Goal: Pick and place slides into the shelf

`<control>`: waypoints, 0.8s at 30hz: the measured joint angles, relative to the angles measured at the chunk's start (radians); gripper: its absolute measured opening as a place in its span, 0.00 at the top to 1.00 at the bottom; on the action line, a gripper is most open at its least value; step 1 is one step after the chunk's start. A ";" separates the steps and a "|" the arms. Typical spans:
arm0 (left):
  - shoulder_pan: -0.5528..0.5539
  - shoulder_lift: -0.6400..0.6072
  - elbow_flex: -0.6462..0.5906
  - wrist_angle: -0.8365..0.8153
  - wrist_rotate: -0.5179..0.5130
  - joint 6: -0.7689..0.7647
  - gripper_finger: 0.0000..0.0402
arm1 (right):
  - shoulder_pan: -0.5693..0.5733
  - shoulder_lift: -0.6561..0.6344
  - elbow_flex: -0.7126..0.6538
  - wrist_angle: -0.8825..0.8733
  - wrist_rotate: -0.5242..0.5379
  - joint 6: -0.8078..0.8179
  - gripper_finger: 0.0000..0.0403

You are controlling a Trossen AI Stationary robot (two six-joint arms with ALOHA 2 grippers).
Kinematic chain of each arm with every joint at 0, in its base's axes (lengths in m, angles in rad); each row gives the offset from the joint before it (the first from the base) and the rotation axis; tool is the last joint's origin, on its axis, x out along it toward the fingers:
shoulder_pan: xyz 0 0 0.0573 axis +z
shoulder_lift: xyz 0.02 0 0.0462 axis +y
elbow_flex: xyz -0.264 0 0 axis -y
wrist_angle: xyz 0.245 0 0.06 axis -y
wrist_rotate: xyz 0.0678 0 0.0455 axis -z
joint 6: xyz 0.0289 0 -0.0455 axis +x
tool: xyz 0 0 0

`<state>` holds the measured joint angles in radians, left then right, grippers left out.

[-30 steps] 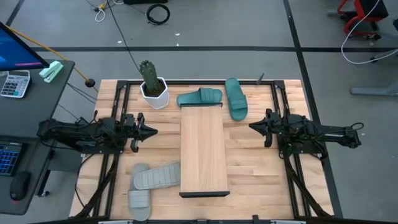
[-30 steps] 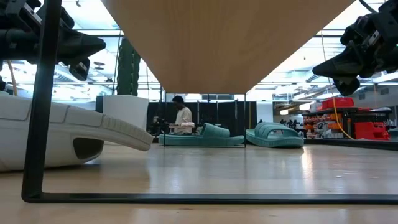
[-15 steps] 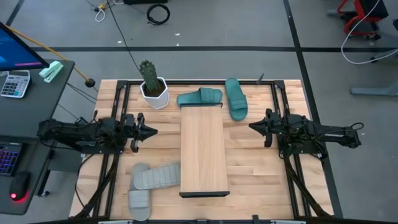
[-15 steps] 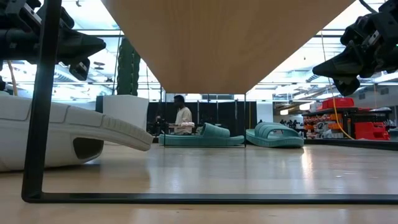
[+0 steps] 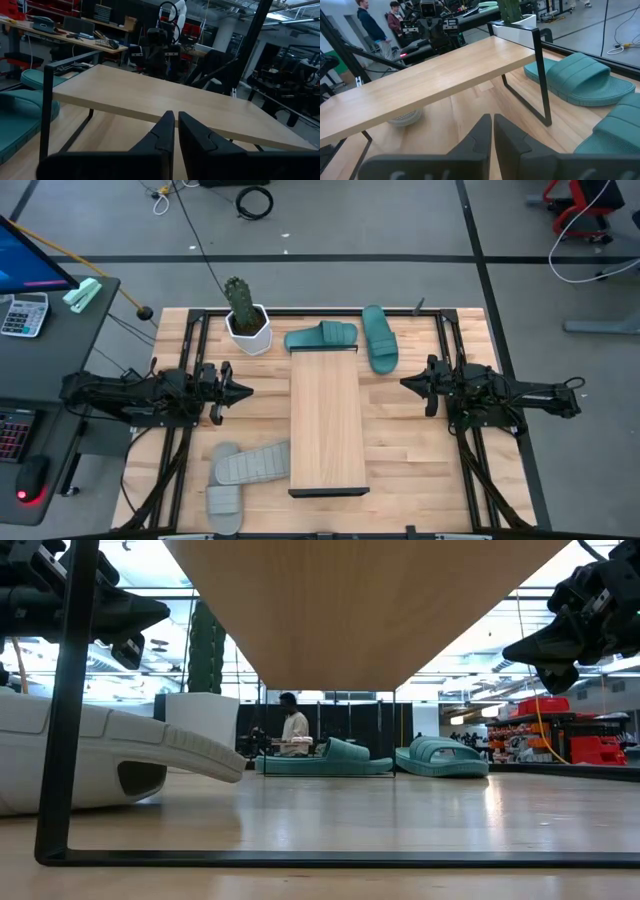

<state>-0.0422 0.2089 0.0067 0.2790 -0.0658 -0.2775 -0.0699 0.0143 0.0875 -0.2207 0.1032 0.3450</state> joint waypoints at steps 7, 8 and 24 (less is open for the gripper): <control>0.000 0.000 0.000 0.000 0.000 0.000 0.90 | 0.000 0.000 0.000 0.000 0.000 0.000 0.93; 0.000 0.000 0.000 0.000 0.000 0.000 0.90 | 0.000 0.000 0.000 0.000 0.000 0.000 0.93; 0.000 0.000 0.000 0.000 0.000 0.000 0.92 | 0.000 0.000 0.000 0.000 0.000 0.000 0.93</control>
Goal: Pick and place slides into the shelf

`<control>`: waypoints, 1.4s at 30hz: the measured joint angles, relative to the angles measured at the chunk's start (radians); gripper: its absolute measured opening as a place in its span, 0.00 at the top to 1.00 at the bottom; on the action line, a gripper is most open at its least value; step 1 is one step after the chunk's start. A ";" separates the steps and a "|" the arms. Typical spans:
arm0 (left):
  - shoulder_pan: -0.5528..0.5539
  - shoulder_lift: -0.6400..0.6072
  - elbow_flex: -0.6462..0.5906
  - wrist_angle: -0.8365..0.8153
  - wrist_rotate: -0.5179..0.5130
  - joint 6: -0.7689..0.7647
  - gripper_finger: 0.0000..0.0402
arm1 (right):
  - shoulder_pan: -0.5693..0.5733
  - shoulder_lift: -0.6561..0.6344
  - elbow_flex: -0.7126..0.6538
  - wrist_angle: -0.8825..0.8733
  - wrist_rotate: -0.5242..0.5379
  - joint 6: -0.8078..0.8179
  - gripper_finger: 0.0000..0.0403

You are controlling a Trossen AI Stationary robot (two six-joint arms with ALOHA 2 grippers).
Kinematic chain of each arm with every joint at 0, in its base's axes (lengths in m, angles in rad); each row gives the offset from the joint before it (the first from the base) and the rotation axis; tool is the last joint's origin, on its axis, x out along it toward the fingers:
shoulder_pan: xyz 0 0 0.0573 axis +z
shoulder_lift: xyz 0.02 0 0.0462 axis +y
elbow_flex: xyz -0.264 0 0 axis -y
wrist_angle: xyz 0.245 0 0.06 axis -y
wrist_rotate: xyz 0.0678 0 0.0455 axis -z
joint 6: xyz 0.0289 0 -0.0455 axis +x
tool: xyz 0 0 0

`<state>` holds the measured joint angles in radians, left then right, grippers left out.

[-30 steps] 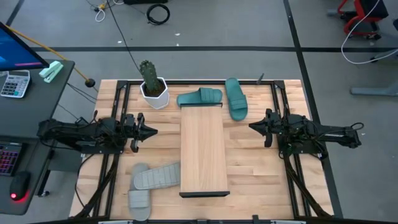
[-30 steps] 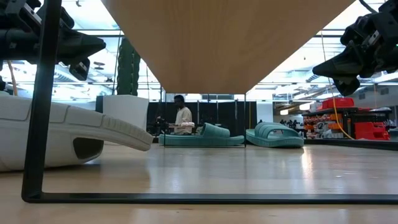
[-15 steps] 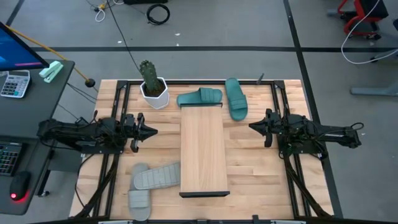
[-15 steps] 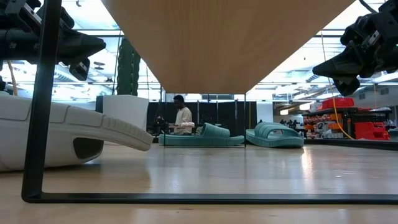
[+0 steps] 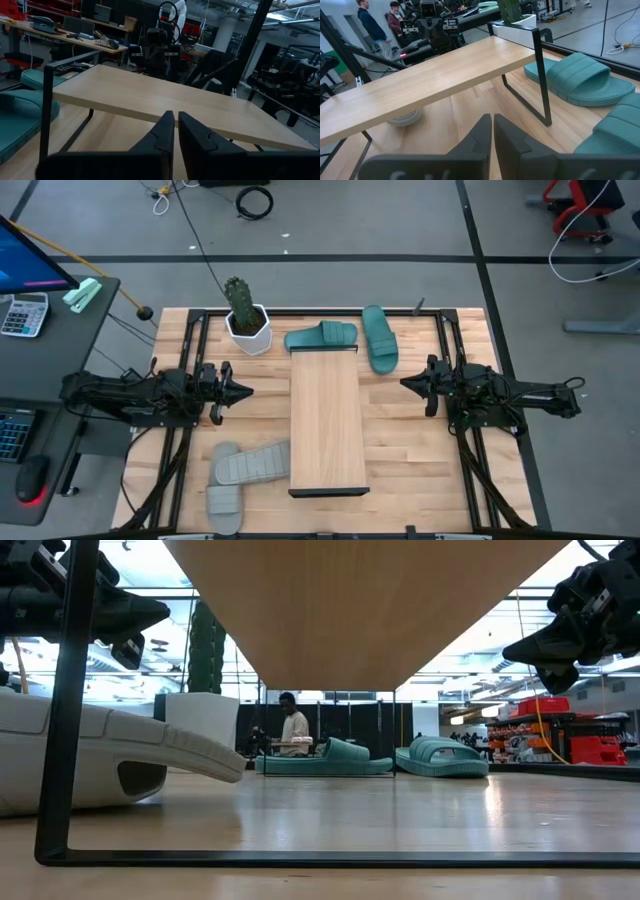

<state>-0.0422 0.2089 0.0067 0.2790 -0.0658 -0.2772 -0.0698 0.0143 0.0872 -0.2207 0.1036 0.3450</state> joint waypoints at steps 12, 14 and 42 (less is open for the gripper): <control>0.000 0.000 0.000 0.000 0.000 -0.171 0.91 | 0.000 0.000 0.000 0.000 0.000 0.000 0.93; 0.000 0.000 0.000 0.001 0.000 -0.293 0.92 | 0.000 0.000 0.000 0.000 0.000 0.000 0.93; 0.000 0.000 0.000 -0.001 -0.076 -0.327 0.95 | -0.001 0.000 0.000 0.012 0.170 0.729 0.93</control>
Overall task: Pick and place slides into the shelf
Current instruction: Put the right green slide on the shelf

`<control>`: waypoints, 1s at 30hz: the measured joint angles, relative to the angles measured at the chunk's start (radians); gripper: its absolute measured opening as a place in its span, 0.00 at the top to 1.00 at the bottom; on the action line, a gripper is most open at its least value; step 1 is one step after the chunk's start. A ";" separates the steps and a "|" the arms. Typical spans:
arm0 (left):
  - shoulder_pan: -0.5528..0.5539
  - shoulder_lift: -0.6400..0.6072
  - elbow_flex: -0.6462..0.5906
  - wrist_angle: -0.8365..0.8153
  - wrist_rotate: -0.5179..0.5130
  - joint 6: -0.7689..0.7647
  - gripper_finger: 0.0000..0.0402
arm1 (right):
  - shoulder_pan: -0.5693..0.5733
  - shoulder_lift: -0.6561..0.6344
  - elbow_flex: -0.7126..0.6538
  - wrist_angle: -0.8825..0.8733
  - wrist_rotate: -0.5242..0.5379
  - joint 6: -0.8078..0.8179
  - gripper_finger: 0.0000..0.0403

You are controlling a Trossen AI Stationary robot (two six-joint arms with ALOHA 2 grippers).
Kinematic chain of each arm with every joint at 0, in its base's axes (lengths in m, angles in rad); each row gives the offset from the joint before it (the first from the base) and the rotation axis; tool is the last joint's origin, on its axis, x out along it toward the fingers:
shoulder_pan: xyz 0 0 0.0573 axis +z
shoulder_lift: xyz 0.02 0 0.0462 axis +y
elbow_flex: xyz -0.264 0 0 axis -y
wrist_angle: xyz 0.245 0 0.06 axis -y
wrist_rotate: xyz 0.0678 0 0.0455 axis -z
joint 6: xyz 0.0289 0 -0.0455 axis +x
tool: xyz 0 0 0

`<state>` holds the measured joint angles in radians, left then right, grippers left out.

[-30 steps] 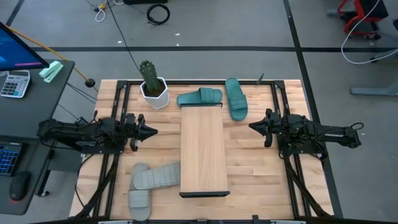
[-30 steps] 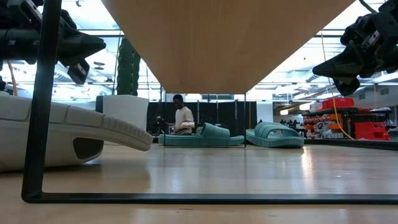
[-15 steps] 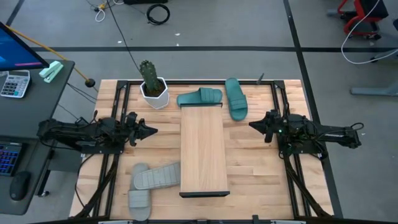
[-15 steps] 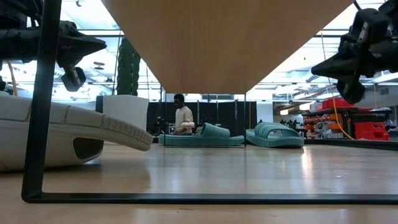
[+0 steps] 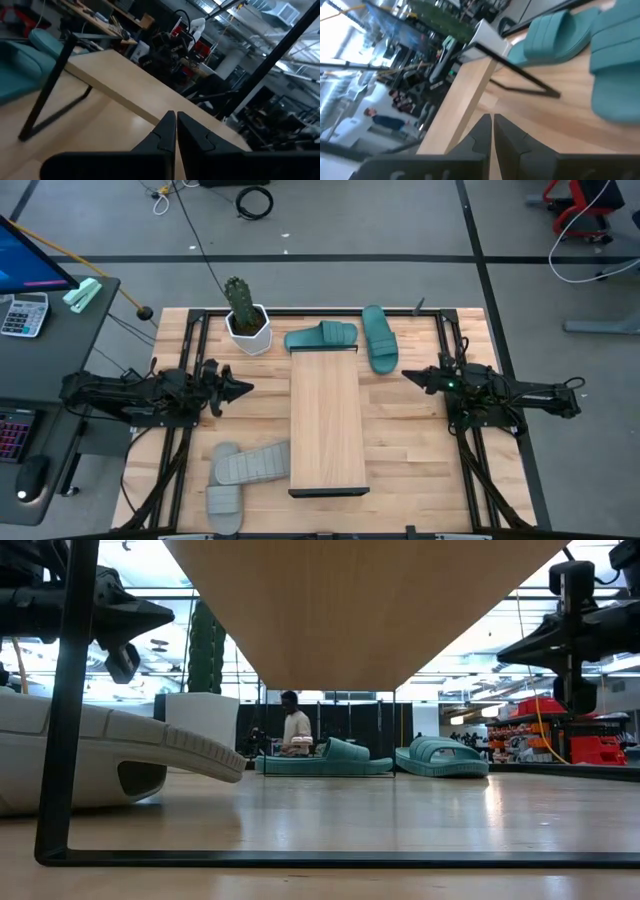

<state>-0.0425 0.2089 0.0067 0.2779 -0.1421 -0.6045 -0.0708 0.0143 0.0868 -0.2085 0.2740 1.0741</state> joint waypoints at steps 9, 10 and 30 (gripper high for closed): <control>0.000 0.000 0.000 -0.133 -0.038 -0.001 0.90 | 0.000 0.028 0.001 -0.005 0.078 -0.003 0.93; 0.000 0.000 0.000 -0.165 -0.037 -0.032 0.89 | 0.000 0.040 0.001 -0.005 0.078 0.012 0.93; 0.000 0.000 0.000 -0.178 -0.146 -0.223 0.90 | -0.035 0.233 0.000 0.096 0.240 0.076 0.93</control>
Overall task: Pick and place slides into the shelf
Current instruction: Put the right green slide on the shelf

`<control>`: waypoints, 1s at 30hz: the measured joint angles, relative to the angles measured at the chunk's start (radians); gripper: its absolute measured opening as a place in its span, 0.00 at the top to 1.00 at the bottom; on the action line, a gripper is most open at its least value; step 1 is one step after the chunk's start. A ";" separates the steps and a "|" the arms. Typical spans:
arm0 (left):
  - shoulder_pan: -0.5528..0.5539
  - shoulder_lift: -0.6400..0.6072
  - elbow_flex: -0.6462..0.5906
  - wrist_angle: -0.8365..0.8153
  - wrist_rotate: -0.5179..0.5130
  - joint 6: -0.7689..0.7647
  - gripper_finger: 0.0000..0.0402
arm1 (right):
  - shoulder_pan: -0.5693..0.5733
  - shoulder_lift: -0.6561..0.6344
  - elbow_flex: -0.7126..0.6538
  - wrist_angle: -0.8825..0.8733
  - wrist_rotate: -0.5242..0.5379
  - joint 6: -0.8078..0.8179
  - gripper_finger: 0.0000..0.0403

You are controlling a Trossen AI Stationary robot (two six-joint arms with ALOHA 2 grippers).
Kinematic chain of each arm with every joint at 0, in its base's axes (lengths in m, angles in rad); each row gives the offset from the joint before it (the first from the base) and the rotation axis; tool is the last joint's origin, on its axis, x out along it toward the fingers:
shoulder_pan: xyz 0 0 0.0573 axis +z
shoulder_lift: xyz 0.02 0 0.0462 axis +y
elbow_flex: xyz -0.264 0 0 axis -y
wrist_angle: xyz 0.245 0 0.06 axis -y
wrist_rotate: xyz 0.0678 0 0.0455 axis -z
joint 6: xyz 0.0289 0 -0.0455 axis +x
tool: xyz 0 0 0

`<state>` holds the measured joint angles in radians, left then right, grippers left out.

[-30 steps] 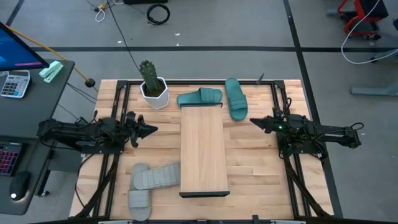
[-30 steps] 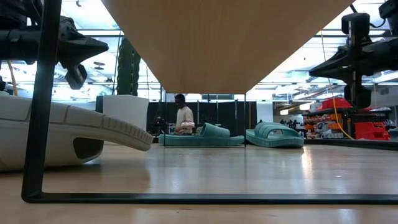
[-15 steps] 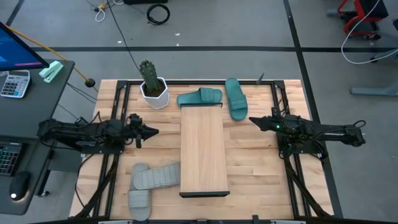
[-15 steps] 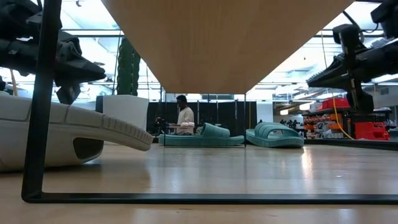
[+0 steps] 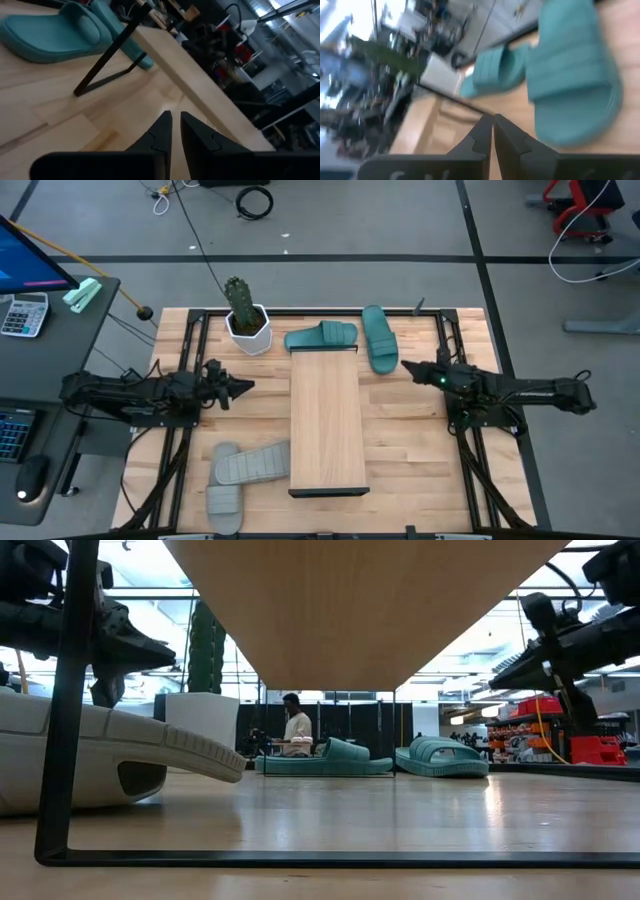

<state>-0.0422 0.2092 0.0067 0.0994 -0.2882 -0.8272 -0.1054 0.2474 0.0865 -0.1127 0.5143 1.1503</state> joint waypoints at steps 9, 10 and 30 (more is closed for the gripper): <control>0.000 0.000 0.000 0.068 -0.016 -0.038 0.90 | -0.109 0.022 0.073 0.061 -0.096 -0.229 0.92; 0.000 0.000 0.000 0.068 -0.022 -0.046 0.90 | -0.121 0.035 0.099 0.029 -0.099 -0.255 0.92; 0.000 0.000 0.000 0.082 -0.042 -0.077 0.92 | -0.421 0.572 0.493 -0.208 -0.323 -0.399 0.81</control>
<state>-0.0422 0.2092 0.0067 0.1814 -0.3298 -0.9047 -0.5262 0.8193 0.5791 -0.3209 0.1916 0.7509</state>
